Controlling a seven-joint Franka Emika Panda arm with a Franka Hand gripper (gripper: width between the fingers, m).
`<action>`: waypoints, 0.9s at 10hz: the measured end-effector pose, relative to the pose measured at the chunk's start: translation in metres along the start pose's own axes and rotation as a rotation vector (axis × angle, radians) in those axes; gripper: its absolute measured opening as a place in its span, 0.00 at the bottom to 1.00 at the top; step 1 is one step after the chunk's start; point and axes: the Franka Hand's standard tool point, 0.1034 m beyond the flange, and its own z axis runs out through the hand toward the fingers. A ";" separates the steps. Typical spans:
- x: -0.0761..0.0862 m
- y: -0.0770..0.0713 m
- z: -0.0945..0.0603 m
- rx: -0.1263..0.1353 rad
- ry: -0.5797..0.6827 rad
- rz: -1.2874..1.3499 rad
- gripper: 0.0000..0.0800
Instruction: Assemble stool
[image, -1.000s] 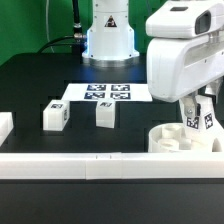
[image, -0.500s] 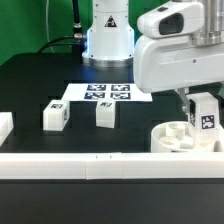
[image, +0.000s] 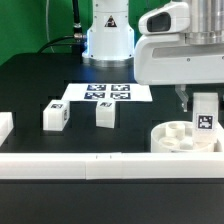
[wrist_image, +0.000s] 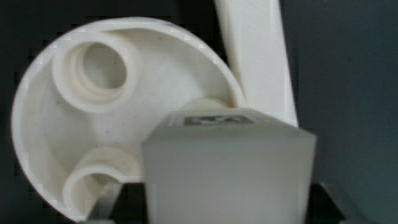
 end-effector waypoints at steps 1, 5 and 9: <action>0.000 0.000 0.000 0.000 0.001 0.037 0.42; -0.005 -0.004 0.003 0.057 -0.026 0.579 0.42; -0.007 -0.009 0.003 0.075 -0.043 0.886 0.42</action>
Offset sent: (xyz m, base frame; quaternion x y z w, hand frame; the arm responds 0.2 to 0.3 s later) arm -0.0192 0.0144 -0.0103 0.0391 -0.0457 0.4349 0.8985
